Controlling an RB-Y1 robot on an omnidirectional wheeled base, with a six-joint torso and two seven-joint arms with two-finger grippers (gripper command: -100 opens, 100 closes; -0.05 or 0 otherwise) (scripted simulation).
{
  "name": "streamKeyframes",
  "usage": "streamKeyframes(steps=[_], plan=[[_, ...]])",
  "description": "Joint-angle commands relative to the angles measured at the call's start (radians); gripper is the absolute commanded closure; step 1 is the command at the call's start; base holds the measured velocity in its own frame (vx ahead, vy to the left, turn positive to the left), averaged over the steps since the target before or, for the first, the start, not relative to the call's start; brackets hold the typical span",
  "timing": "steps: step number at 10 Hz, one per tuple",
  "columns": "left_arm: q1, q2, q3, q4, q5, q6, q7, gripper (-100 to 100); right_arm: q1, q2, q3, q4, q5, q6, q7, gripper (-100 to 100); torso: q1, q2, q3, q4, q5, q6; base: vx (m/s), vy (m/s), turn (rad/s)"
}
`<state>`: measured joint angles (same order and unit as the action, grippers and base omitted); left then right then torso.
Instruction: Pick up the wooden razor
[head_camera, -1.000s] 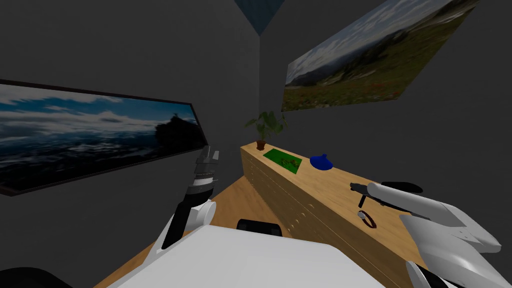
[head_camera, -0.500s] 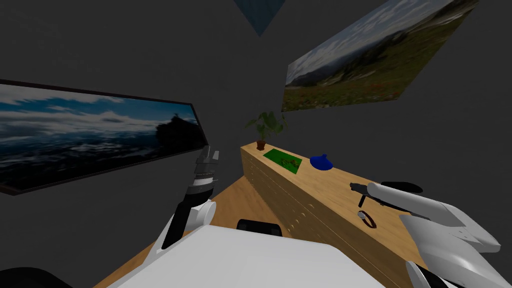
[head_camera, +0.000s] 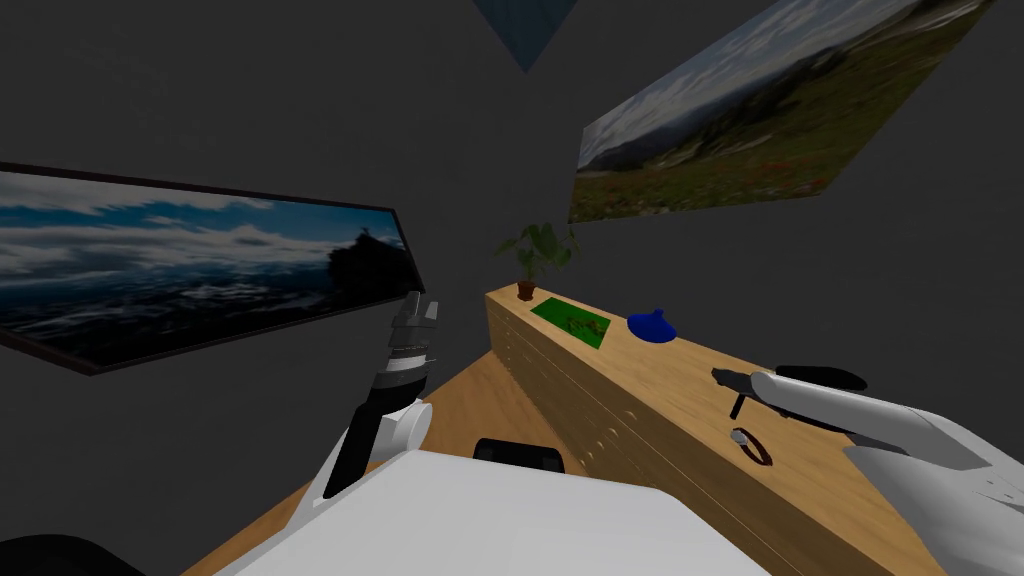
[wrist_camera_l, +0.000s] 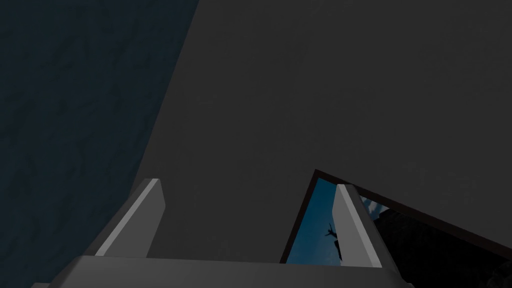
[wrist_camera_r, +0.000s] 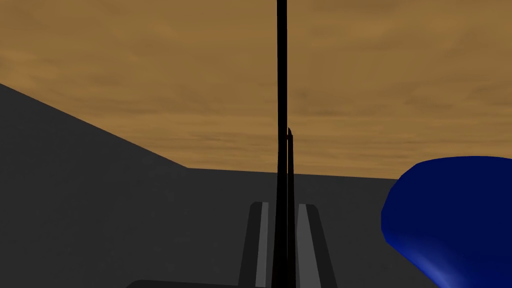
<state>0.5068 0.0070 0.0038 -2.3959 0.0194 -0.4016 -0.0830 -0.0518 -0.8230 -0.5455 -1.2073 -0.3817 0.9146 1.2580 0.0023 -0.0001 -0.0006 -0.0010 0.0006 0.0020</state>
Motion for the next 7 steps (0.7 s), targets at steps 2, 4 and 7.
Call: streamKeyframes(steps=[2,4,7], plan=[[0.000,0.000,0.000,0.000,0.000,0.000,0.000,0,0.034,-0.063,0.054,0.019,-0.056,-0.028,-0.060,100,-0.001,0.000,0.000,0.000,0.000,0.000,-0.009,0.024,0.026],[0.000,0.000,0.000,0.000,0.000,0.000,0.000,0,0.081,-0.124,0.117,0.032,-0.117,-0.057,-0.118,100,0.000,0.000,0.000,0.000,0.000,0.000,-0.015,0.038,0.061],[0.000,0.000,0.000,0.000,0.000,0.000,0.000,0,0.127,-0.198,0.184,0.045,-0.182,-0.087,-0.189,100,-0.001,0.000,0.000,0.000,0.000,0.000,-0.010,0.026,0.037]])
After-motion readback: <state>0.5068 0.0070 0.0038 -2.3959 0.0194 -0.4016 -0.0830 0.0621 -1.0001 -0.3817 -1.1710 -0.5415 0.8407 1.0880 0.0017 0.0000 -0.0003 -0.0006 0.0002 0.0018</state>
